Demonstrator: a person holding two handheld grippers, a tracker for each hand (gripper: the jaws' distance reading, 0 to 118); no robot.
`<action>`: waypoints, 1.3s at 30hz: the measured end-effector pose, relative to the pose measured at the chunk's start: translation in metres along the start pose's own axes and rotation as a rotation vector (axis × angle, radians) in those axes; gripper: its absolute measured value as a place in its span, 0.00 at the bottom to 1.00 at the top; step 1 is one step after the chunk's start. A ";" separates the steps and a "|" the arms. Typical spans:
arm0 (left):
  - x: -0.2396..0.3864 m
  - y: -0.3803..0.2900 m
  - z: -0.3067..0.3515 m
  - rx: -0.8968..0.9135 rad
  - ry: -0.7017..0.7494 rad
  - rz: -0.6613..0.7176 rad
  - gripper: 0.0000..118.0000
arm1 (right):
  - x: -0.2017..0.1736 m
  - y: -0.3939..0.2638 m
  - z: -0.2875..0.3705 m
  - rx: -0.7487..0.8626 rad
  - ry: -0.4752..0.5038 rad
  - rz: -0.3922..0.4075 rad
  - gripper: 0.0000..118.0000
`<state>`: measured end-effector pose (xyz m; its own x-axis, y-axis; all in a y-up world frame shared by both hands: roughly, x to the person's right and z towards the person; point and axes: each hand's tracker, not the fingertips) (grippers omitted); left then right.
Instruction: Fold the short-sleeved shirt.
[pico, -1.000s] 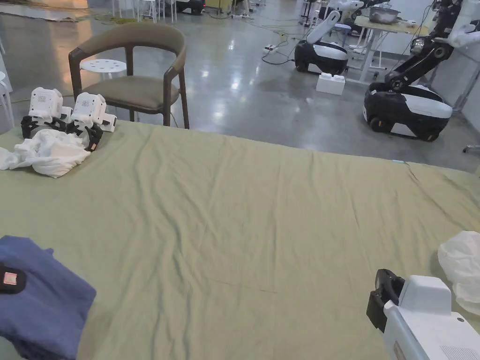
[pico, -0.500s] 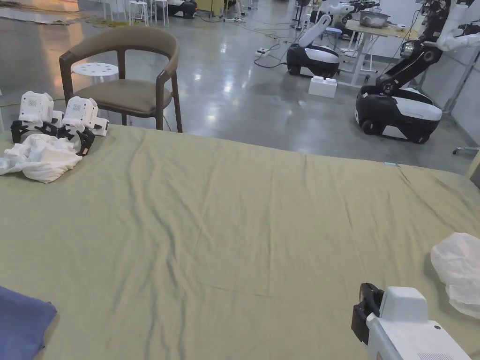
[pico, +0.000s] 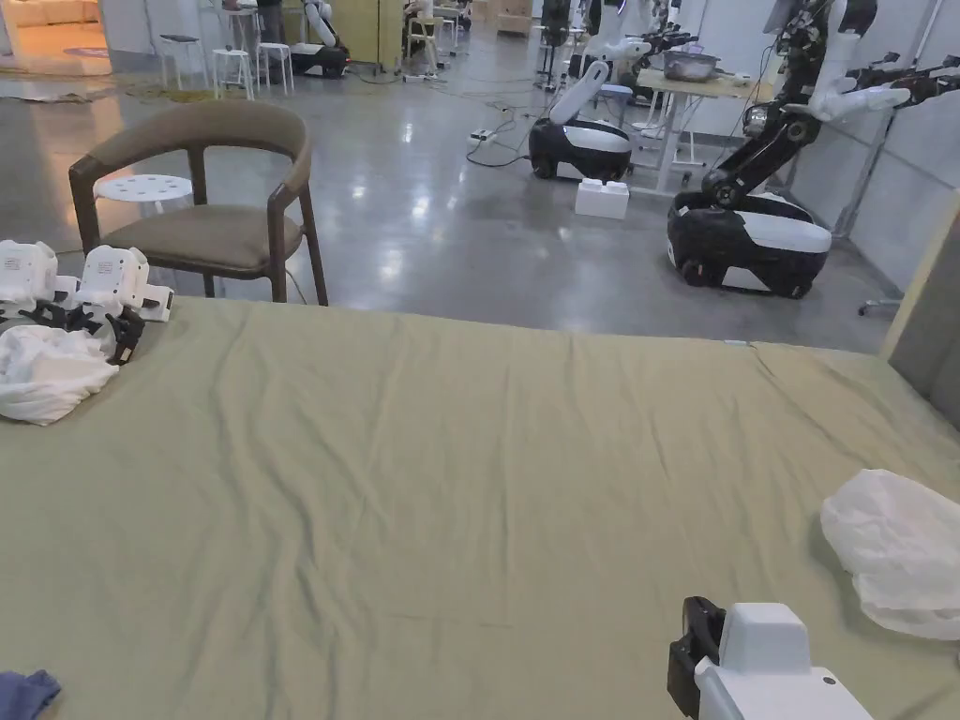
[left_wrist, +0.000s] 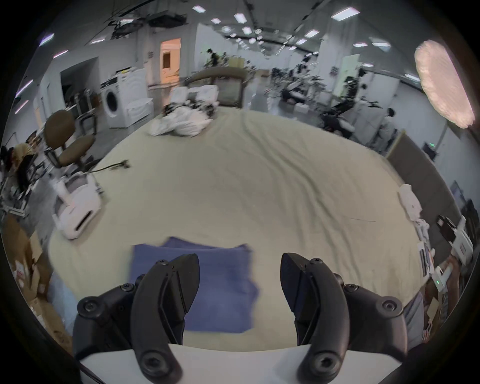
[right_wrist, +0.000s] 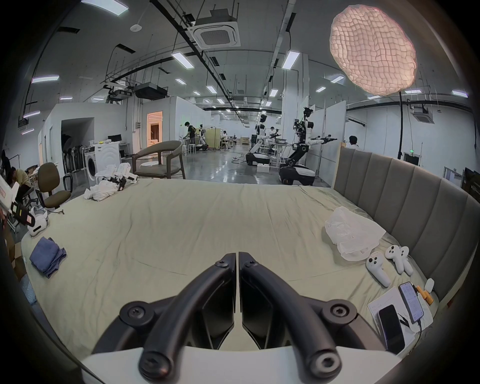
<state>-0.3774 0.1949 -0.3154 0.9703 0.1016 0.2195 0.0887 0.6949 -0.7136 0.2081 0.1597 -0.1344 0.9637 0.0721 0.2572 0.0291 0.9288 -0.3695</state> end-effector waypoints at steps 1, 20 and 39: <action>0.015 -0.006 -0.002 0.021 -0.026 -0.013 0.58 | 0.001 -0.001 0.000 0.001 -0.002 -0.005 0.01; 0.257 -0.039 -0.047 0.491 -0.014 -0.041 0.00 | 0.027 0.011 0.001 0.094 -0.063 -0.090 0.01; 0.293 -0.023 -0.023 0.638 0.039 -0.118 0.00 | 0.014 0.024 -0.001 0.193 -0.078 -0.086 0.01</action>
<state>-0.0898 0.1926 -0.2499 0.9708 -0.0184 0.2392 0.0552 0.9874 -0.1481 0.2228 0.1829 -0.1401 0.9360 0.0104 0.3518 0.0519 0.9846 -0.1672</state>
